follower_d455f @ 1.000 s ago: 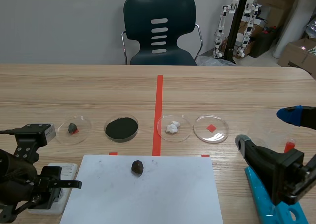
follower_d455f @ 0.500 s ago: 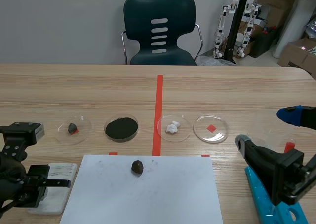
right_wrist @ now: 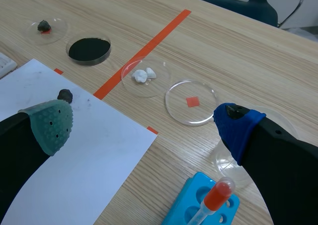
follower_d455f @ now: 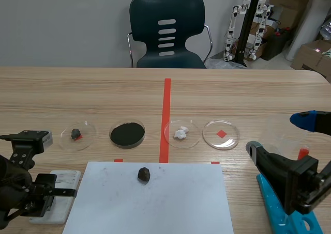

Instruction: Rub the mineral on the streak plate below the first streak

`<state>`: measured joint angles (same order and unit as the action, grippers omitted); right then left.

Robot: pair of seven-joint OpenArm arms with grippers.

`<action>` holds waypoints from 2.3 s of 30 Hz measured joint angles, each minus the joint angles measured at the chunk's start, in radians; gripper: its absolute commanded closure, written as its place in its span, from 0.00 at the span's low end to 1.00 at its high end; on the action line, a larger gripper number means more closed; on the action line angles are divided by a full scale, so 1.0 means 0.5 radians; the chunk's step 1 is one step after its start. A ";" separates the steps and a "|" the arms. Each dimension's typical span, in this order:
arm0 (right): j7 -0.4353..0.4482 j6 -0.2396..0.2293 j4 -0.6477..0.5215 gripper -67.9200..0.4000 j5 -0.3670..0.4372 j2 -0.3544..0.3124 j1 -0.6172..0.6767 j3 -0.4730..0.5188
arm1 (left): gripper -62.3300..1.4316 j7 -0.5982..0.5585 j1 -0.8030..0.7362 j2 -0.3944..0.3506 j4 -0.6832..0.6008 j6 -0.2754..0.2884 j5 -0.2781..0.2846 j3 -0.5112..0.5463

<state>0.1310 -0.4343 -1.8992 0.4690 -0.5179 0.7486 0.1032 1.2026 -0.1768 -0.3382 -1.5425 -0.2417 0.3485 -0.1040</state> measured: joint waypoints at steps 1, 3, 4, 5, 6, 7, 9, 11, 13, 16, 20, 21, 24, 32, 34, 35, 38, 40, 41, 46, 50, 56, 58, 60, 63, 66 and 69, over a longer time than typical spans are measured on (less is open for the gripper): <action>0.000 0.000 0.000 0.13 0.000 0.000 0.000 0.000 | 0.77 -0.001 0.006 0.000 0.018 0.000 -0.001 0.000; 0.000 0.000 0.000 0.13 0.000 0.000 0.000 0.000 | 0.77 -0.002 0.013 0.000 0.047 0.006 0.000 0.000; 0.000 0.000 0.000 0.13 0.000 0.000 0.000 0.000 | 0.77 -0.002 0.017 -0.001 0.050 0.017 -0.001 0.000; 0.001 0.000 0.000 0.13 0.000 0.000 0.000 0.000 | 0.77 -0.002 0.017 -0.001 0.051 0.017 -0.001 0.000; 0.000 0.000 0.000 0.13 0.000 0.000 0.000 0.000 | 0.77 -0.003 0.017 -0.001 0.051 0.017 -0.001 0.000; 0.000 0.000 0.000 0.13 0.000 0.000 0.000 0.000 | 0.77 -0.004 0.017 0.000 0.051 0.019 -0.001 0.000; 0.000 0.000 0.000 0.13 0.000 0.000 0.000 0.000 | 0.77 -0.004 0.017 0.000 0.051 0.026 0.002 0.000; 0.000 0.000 0.000 0.13 0.000 0.000 0.000 0.000 | 0.77 -0.007 0.017 0.001 0.051 0.069 0.031 0.000; 0.000 0.000 0.000 0.13 0.000 0.000 0.000 0.000 | 0.77 -0.015 0.017 0.001 0.051 0.123 0.120 0.008; 0.000 0.000 0.000 0.13 0.000 0.000 0.000 0.000 | 0.77 -0.015 0.018 0.036 0.051 0.162 0.211 0.009; 0.000 0.000 0.000 0.13 0.000 0.000 0.000 0.000 | 0.77 -0.015 0.021 0.045 0.051 0.172 0.242 0.009; 0.000 0.000 0.000 0.13 0.000 0.000 0.000 0.000 | 0.77 -0.015 0.021 0.045 0.051 0.172 0.211 0.009; 0.000 0.000 0.000 0.13 0.000 0.000 0.000 0.000 | 0.77 -0.011 0.022 0.062 0.050 0.082 0.035 0.003; 0.000 0.000 0.000 0.13 0.000 0.000 0.000 0.000 | 0.77 0.033 0.021 0.066 0.053 -0.122 -0.353 0.002; 0.000 0.000 0.000 0.13 0.000 0.000 0.000 0.000 | 0.77 0.033 0.021 0.066 0.053 -0.092 -0.332 0.002; 0.000 0.000 0.000 0.13 0.000 0.000 0.000 0.000 | 0.77 0.026 0.020 0.066 0.053 -0.069 -0.270 0.002; 0.000 0.000 0.000 0.13 0.000 0.000 0.000 0.000 | 0.77 -0.015 0.022 0.061 0.053 0.069 -0.040 0.002; 0.000 0.000 0.000 0.13 0.000 0.000 0.000 0.000 | 0.77 -0.032 0.022 0.060 0.053 0.127 0.045 0.005; 0.000 0.000 0.000 0.13 0.000 0.000 0.000 0.000 | 0.77 -0.050 0.022 0.057 0.053 0.147 0.108 0.011; 0.000 0.000 0.000 0.13 0.000 0.000 0.000 0.000 | 0.77 -0.060 0.021 0.066 0.053 0.247 0.287 0.003; 0.000 0.000 0.000 0.13 0.000 0.000 0.000 0.000 | 0.77 -0.043 0.021 0.069 0.053 0.181 0.184 0.002; 0.000 0.000 0.000 0.13 0.000 0.000 0.000 0.000 | 0.77 0.049 0.024 0.137 0.021 -0.043 -0.172 -0.043; -0.001 0.001 0.000 0.13 -0.001 0.000 0.000 0.000 | 0.77 0.088 0.025 0.102 0.036 -0.127 -0.386 -0.020; 0.004 0.000 0.000 0.13 0.000 0.000 0.000 0.000 | 0.77 0.108 0.018 0.053 0.050 -0.141 -0.407 0.016; 0.005 0.001 0.000 0.13 0.000 0.000 0.000 0.000 | 0.77 0.105 0.017 0.047 0.053 -0.155 -0.415 0.011; 0.005 0.000 0.000 0.13 0.000 0.000 0.000 0.000 | 0.77 0.106 0.016 0.051 0.053 -0.152 -0.393 0.008; 0.005 0.000 0.000 0.13 0.000 0.000 0.000 0.000 | 0.77 0.050 0.017 0.048 0.053 -0.037 -0.211 0.011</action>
<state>0.1333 -0.4343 -1.8992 0.4690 -0.5179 0.7486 0.1032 1.2278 -0.1684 -0.3141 -1.5158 -0.2604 0.2428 -0.0982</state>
